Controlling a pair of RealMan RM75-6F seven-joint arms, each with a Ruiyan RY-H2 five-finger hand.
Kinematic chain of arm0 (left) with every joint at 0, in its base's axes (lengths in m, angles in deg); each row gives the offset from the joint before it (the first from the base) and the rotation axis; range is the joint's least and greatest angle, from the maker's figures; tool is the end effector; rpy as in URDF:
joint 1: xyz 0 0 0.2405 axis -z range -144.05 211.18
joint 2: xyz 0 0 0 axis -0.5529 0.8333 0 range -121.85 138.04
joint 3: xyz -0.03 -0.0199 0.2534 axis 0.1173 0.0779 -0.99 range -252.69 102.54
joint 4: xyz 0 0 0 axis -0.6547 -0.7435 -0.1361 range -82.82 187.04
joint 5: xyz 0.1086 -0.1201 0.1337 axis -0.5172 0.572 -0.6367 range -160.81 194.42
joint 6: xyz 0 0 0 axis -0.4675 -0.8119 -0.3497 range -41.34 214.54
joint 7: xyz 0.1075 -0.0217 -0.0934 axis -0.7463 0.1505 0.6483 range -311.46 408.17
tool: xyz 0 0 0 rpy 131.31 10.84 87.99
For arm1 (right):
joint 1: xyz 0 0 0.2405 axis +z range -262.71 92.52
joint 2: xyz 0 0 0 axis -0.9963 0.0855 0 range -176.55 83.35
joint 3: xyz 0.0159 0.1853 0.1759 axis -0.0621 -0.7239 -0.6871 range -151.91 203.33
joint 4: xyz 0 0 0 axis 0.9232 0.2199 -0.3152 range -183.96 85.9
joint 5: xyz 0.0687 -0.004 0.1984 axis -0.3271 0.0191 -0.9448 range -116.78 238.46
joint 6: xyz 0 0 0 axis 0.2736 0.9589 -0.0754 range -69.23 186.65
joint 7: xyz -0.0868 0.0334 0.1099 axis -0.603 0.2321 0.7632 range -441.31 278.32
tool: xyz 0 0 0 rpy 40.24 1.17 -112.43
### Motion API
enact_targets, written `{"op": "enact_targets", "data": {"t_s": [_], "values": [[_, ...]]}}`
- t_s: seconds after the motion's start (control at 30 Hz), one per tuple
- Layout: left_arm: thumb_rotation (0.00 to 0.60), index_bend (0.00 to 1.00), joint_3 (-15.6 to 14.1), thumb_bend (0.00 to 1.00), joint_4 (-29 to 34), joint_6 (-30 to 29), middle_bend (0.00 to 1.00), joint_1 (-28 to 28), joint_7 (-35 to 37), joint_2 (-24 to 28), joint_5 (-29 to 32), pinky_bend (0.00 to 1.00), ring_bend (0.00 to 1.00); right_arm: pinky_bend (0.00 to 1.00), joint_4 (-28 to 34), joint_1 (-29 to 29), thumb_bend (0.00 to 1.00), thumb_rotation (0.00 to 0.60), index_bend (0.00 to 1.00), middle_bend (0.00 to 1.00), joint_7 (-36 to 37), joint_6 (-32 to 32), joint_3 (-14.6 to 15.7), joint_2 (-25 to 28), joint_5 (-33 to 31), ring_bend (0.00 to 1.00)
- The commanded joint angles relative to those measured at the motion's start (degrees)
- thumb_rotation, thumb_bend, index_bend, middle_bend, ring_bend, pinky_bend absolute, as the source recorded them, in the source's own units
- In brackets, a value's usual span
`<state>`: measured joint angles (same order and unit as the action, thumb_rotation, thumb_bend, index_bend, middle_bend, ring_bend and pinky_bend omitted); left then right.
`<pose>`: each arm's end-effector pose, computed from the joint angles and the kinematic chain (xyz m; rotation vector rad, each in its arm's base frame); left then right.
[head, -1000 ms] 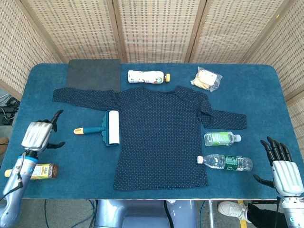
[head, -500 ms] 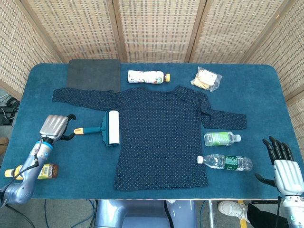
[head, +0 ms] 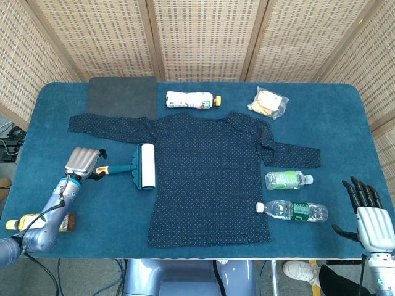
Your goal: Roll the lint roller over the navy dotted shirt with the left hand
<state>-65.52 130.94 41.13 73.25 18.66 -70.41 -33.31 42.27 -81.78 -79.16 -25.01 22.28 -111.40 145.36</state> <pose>-0.2488 0.3704 0.0467 -1.7579 -0.9212 -0.4775 -0.3223 -0.1746 0.1567 1.3399 -0.9668 0.8942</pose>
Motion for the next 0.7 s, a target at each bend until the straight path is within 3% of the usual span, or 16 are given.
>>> {"op": "enact_targets", "data": {"t_s": [0.03, 0.7], "values": [[0.600, 0.39, -0.54, 0.33, -0.63, 0.38, 0.94, 0.90, -0.78, -0.54, 1.00, 0.70, 0.77, 0.00, -0.03, 0.01, 0.08, 0.600, 0.00, 0.00, 0.01, 0.04, 0.04, -0.02, 0.03, 0.00], [0.600, 0.41, -3.21, 0.33, -7.50, -0.44, 0.94, 5.23, -4.22, -7.92, 4.26, 0.70, 0.77, 0.00, -0.56, -0.03, 0.08, 0.600, 0.00, 0.00, 0.46, -0.35, -0.23, -0.24, 0.03, 0.00]]}}
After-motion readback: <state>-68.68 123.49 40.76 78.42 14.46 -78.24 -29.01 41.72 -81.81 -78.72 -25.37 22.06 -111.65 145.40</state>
